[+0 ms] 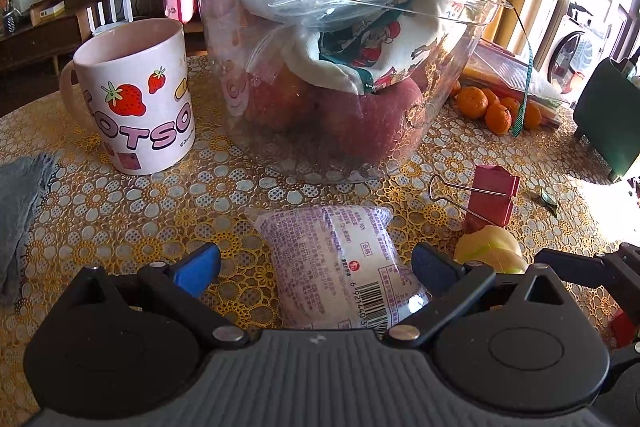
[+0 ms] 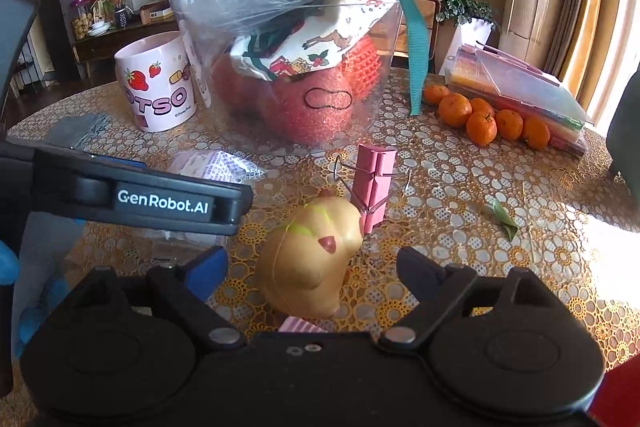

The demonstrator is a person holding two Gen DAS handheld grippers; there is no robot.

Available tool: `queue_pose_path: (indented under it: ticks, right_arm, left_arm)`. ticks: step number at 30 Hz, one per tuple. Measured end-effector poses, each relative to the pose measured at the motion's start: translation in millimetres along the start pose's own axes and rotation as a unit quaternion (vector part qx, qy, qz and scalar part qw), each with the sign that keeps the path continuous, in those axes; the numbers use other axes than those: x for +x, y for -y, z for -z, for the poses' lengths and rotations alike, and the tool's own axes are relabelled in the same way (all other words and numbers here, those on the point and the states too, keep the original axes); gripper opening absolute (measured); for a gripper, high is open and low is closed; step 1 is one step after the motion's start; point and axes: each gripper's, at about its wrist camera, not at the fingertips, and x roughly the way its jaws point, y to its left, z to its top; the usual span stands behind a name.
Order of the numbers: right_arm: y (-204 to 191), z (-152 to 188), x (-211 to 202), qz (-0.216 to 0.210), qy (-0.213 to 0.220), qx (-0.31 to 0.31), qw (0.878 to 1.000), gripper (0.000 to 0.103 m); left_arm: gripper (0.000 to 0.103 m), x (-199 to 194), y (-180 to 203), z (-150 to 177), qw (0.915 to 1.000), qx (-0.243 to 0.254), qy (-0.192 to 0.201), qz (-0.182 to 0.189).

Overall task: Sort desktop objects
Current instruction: 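Grasp the yellow squishy toy with the right gripper while the left grasps the milk packet, then carry the yellow toy and milk packet with both grippers over the red box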

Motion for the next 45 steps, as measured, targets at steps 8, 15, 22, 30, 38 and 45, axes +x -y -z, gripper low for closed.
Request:
queue_pose_path:
  ticks: [8,15,22,30,38,45]
  right_arm:
    - [4.2,0.2,8.5,0.001,-0.002,0.007,1.000,0.082]
    - [3.0,0.5,9.2,-0.003,-0.005,0.009,1.000,0.062]
    - [3.1,-0.2,5.1,-0.004,-0.009,0.011,1.000,0.051]
    - [1.9,-1.8,-6.3,0.007,-0.009,0.017,1.000,0.048]
    - [0.0,1.2,-30.8,0.007,-0.001,0.016,1.000,0.047]
    - [3.6,6.2,-64.6,0.003,0.006,0.023,1.000,0.048]
  left_arm:
    - [0.101,6.0,-2.0,4.0,1.0000,0.001,-0.001,0.001]
    - [0.087,1.0,-2.1,6.7,0.9999,0.008,0.005,0.009]
    - [0.074,-8.4,2.0,10.0,0.9998,0.012,0.004,0.012]
    - [0.058,-25.8,1.6,12.1,0.9997,0.011,0.002,0.020]
    - [0.055,-49.3,4.2,18.1,0.9995,0.009,0.001,0.031]
    - [0.055,-79.9,9.9,26.7,0.9994,0.005,0.002,0.033]
